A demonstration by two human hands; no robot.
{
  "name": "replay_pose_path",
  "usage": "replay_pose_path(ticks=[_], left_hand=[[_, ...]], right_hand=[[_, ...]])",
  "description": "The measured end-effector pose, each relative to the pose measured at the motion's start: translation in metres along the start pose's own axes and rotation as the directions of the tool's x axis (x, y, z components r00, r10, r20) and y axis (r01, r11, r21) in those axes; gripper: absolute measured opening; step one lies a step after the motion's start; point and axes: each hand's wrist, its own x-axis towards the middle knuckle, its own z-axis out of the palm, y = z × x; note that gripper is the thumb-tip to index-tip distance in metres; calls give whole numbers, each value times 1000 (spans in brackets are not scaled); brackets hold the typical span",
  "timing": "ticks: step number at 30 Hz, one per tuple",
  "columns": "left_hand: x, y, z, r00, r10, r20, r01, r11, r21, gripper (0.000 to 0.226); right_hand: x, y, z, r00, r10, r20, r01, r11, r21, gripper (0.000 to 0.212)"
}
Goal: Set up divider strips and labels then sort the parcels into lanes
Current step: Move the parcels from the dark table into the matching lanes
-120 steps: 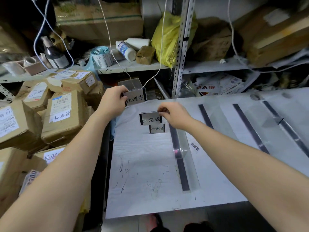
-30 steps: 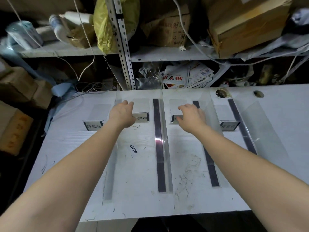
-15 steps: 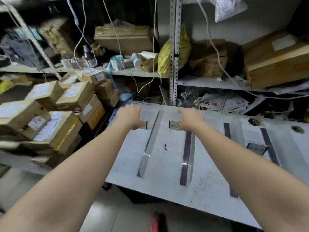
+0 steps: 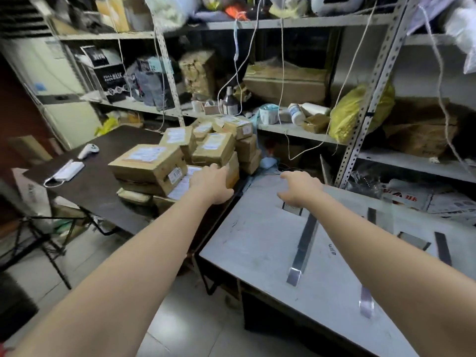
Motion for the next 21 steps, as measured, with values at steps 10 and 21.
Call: replay_pose_path(ticks=[10, 21], left_hand=[[0, -168, -29, 987, -71, -146, 49, 988, -149, 56], [36, -321, 13, 920, -392, 20, 364, 832, -418, 64]], right_hand=[[37, -188, -5, 987, -67, -147, 99, 971, 220, 53], [106, -318, 33, 991, 93, -99, -9, 772, 636, 40]])
